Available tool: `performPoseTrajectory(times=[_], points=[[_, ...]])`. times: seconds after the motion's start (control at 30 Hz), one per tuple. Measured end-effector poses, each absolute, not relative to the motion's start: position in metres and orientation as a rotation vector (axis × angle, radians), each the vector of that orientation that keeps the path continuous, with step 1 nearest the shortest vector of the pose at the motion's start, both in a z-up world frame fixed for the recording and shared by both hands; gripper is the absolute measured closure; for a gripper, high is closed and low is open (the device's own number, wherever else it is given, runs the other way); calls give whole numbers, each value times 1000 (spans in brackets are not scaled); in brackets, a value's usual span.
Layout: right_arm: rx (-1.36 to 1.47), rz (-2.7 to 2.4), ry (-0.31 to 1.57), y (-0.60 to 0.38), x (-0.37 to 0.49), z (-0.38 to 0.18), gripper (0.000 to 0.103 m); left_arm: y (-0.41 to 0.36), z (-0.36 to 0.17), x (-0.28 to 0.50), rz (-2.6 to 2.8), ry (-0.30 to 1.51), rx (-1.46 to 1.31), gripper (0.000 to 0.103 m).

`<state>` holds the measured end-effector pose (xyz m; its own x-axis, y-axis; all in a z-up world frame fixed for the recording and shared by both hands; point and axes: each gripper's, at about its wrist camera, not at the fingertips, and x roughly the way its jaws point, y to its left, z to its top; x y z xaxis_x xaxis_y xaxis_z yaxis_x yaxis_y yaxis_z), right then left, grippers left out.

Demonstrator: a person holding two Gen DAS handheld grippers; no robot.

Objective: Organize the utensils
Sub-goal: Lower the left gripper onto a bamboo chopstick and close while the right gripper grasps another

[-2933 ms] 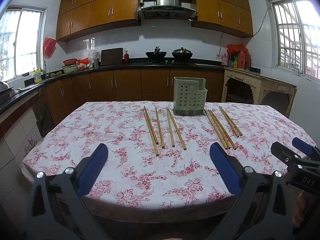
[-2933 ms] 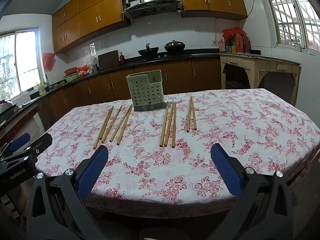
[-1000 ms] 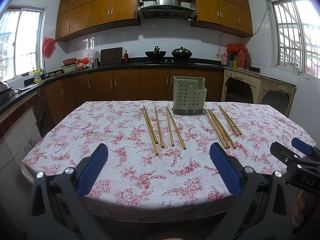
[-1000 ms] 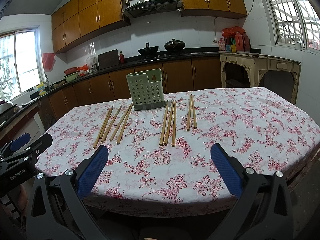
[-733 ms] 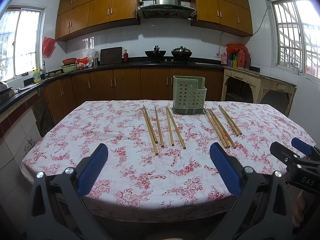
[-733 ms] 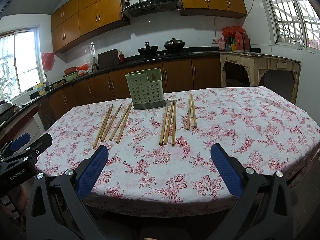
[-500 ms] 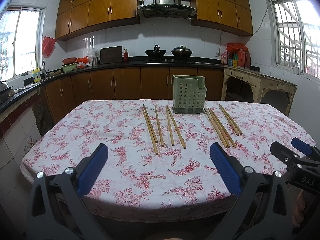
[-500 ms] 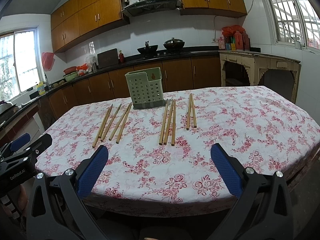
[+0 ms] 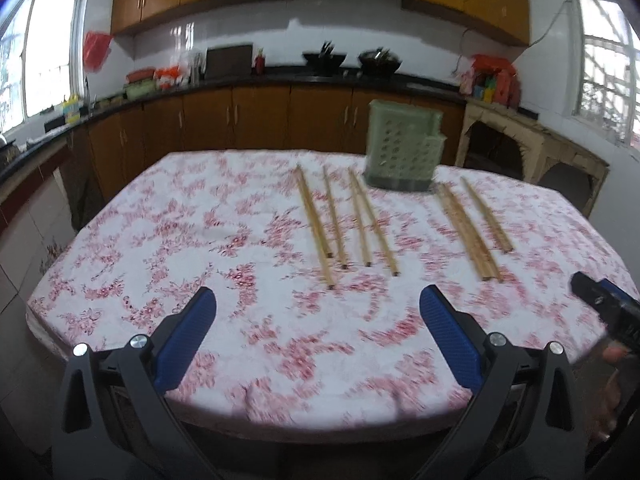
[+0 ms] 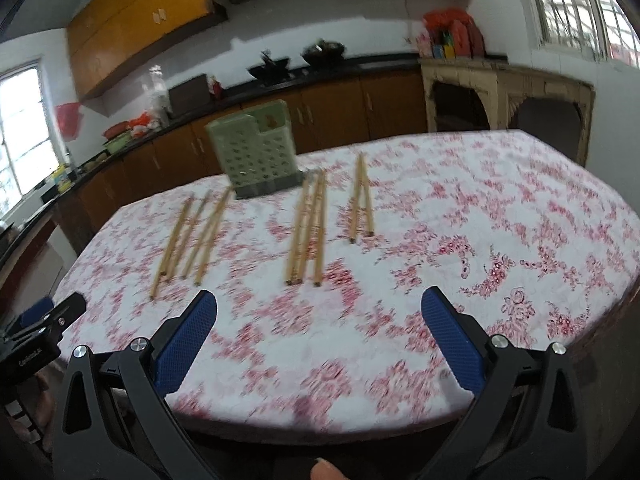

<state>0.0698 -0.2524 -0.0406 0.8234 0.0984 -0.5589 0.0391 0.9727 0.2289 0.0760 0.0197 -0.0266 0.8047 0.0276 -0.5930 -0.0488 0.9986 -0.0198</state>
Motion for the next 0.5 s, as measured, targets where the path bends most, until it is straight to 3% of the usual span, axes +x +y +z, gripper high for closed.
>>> performPoseTrajectory(times=[0.17, 0.23, 0.37, 0.5], points=[[253, -34, 671, -273, 119, -42, 2, 38, -38, 122, 104, 728, -59, 4], [240, -62, 689, -279, 136, -42, 9, 44, -42, 136, 124, 748, -63, 4], [246, -90, 769, -289, 181, -54, 39, 47, -48, 157, 112, 773, -49, 8], [276, -88, 844, -293, 209, -71, 57, 45, -56, 173, 71, 812, -57, 24]])
